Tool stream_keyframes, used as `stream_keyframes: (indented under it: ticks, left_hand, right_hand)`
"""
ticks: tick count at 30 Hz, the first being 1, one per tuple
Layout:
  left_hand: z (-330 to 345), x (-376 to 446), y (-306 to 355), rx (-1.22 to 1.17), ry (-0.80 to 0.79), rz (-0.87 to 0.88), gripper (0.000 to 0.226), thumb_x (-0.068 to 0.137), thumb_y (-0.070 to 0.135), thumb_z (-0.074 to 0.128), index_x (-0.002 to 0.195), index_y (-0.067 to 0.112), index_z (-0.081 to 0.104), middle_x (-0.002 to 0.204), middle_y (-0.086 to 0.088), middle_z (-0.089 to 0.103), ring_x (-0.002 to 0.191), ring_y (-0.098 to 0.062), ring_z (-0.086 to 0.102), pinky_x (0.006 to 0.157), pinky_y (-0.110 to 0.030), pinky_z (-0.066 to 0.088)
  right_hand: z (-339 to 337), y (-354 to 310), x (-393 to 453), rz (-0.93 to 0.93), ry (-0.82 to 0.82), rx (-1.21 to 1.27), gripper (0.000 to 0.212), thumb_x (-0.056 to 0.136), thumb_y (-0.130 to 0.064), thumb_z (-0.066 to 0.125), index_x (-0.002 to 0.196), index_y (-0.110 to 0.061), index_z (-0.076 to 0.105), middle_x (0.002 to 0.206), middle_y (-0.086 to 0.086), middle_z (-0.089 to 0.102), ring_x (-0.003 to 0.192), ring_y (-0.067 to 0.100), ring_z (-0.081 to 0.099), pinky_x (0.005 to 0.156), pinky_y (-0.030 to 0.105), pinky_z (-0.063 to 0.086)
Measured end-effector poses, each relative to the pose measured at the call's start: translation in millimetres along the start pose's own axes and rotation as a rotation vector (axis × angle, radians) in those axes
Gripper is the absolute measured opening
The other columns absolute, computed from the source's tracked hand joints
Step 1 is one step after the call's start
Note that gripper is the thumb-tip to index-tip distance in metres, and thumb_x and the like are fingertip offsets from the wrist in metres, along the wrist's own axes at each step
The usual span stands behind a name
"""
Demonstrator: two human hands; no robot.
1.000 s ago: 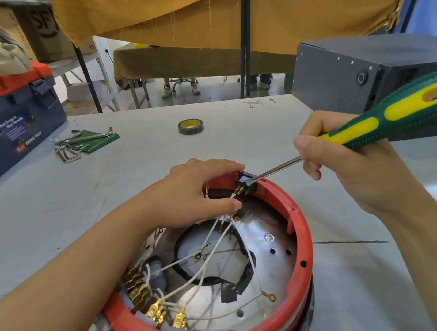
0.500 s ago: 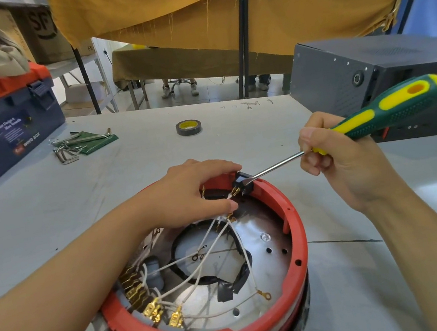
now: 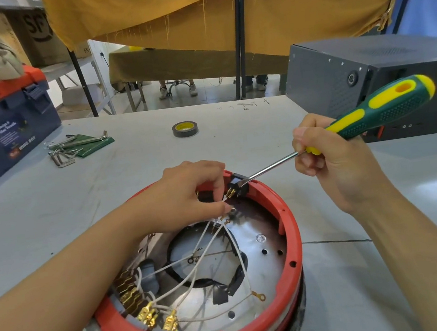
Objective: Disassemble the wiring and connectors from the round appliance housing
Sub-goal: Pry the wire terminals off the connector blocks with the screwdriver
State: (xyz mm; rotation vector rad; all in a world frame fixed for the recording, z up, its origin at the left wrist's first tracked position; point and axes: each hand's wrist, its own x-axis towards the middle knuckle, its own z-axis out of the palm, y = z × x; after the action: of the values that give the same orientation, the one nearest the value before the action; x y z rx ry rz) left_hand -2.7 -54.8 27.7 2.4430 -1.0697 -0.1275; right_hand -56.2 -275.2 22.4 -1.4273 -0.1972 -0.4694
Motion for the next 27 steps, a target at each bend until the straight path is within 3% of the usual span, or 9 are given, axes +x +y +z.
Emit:
stream_keyframes:
  ticks: [3, 11, 15, 23, 27]
  left_hand:
    - [-1.4, 0.3, 1.4, 0.004, -0.028, -0.028, 0.021, 0.080, 0.036, 0.069, 0.067, 0.024, 0.058, 0.143, 0.015, 0.041, 0.127, -0.008, 0.038, 0.108, -0.044, 0.025]
    - [-1.8, 0.6, 2.9, -0.007, -0.053, -0.051, 0.022, 0.081, 0.036, 0.068, 0.064, 0.023, 0.062, 0.142, 0.018, 0.040, 0.125, -0.008, 0.037, 0.109, -0.044, 0.023]
    - [-1.9, 1.1, 1.7, -0.003, -0.060, -0.046, 0.022, 0.081, 0.035, 0.068, 0.065, 0.021, 0.062, 0.142, 0.018, 0.039, 0.125, -0.007, 0.036, 0.109, -0.044, 0.023]
    - [0.1, 1.5, -2.0, -0.043, -0.034, -0.031, 0.021, 0.081, 0.034, 0.069, 0.064, 0.025, 0.060, 0.143, 0.017, 0.039, 0.128, -0.005, 0.036, 0.110, -0.043, 0.025]
    - [-3.2, 1.3, -4.9, -0.182, 0.042, -0.022, 0.017, 0.081, 0.035, 0.070, 0.065, 0.031, 0.065, 0.141, 0.017, 0.042, 0.127, 0.000, 0.040, 0.107, -0.035, 0.031]
  right_hand:
    - [-0.2, 0.2, -0.3, -0.003, 0.001, -0.009, 0.030, 0.077, -0.012, 0.055, 0.048, -0.020, 0.050, 0.053, 0.005, 0.037, 0.042, 0.008, 0.031, 0.042, 0.017, 0.030]
    - [2.8, 6.1, -0.1, 0.052, 0.033, 0.061, 0.027, 0.075, -0.012, 0.055, 0.049, -0.017, 0.048, 0.054, 0.007, 0.035, 0.040, 0.008, 0.030, 0.040, 0.016, 0.028]
    - [19.5, 14.5, -1.1, 0.055, -0.034, -0.045, 0.025, 0.071, -0.011, 0.056, 0.049, -0.015, 0.045, 0.050, -0.002, 0.039, 0.041, 0.010, 0.030, 0.042, 0.019, 0.023]
    - [-2.5, -2.1, 0.1, -0.002, 0.160, 0.194, 0.029, 0.074, -0.011, 0.052, 0.047, -0.018, 0.048, 0.054, 0.004, 0.039, 0.042, 0.010, 0.031, 0.041, 0.017, 0.027]
    - [4.1, -0.7, -0.6, -0.011, 0.198, 0.233, 0.031, 0.076, -0.014, 0.054, 0.046, -0.020, 0.052, 0.058, 0.002, 0.045, 0.042, 0.009, 0.034, 0.042, 0.017, 0.031]
